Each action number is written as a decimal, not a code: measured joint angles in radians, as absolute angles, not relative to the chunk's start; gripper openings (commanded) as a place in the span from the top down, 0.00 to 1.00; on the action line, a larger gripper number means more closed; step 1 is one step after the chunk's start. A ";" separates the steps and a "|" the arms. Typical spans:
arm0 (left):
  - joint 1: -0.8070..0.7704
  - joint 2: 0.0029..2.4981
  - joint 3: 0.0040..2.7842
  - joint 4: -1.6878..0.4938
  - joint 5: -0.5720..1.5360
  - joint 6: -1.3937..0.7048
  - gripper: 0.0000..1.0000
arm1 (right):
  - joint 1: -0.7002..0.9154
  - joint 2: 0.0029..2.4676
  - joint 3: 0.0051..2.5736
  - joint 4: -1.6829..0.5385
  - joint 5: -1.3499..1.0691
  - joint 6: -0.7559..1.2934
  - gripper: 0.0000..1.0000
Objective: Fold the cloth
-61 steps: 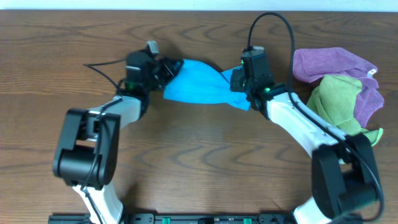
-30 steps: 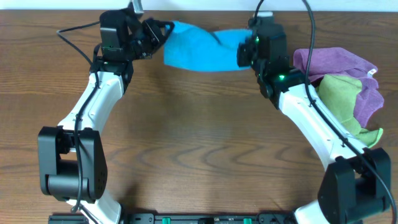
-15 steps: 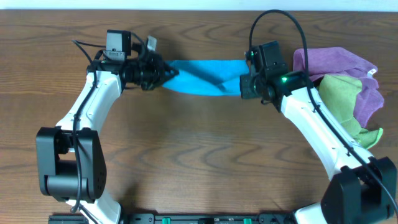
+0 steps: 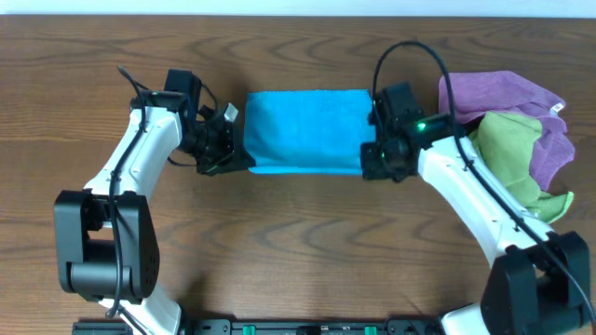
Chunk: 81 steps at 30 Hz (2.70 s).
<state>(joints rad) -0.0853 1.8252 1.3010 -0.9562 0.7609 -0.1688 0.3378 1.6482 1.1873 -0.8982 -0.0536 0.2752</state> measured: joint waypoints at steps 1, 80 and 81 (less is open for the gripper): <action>-0.085 1.825 1.291 -0.963 0.754 -0.159 0.94 | 0.338 1.648 1.173 -0.900 -0.062 0.278 0.99; -0.107 1.979 1.100 0.068 0.417 -0.634 0.46 | 0.350 1.977 1.063 0.224 0.262 0.034 0.70; -0.106 1.979 1.100 0.069 0.411 -0.633 0.42 | 0.350 1.977 1.063 0.231 0.273 0.033 0.67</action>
<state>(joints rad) -0.1059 1.9789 1.0996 0.0692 0.4110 -0.6334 0.3496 1.9770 1.0626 0.2310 0.2726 0.0330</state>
